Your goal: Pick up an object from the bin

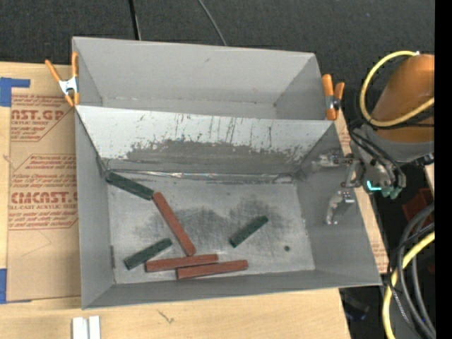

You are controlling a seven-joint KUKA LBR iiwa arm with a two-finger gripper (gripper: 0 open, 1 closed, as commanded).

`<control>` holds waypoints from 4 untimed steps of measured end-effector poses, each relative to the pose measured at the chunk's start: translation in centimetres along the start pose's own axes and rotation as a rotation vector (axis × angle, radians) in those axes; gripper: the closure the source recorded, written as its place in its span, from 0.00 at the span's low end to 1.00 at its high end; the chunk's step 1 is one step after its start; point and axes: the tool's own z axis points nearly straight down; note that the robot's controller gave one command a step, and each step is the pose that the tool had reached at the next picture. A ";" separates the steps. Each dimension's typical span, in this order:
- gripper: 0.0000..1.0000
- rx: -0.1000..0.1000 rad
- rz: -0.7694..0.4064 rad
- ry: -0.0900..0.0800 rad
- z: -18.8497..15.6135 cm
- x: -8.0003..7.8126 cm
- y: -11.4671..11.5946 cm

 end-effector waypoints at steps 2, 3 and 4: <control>0.00 0.003 -0.016 -0.013 5.1 -0.8 1.9; 1.00 0.001 -0.090 -0.003 12.6 0.5 7.1; 1.00 0.001 -0.090 -0.003 12.6 0.5 7.1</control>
Offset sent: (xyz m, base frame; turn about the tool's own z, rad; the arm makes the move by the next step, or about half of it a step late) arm 0.0129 0.0460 -0.1285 -0.0384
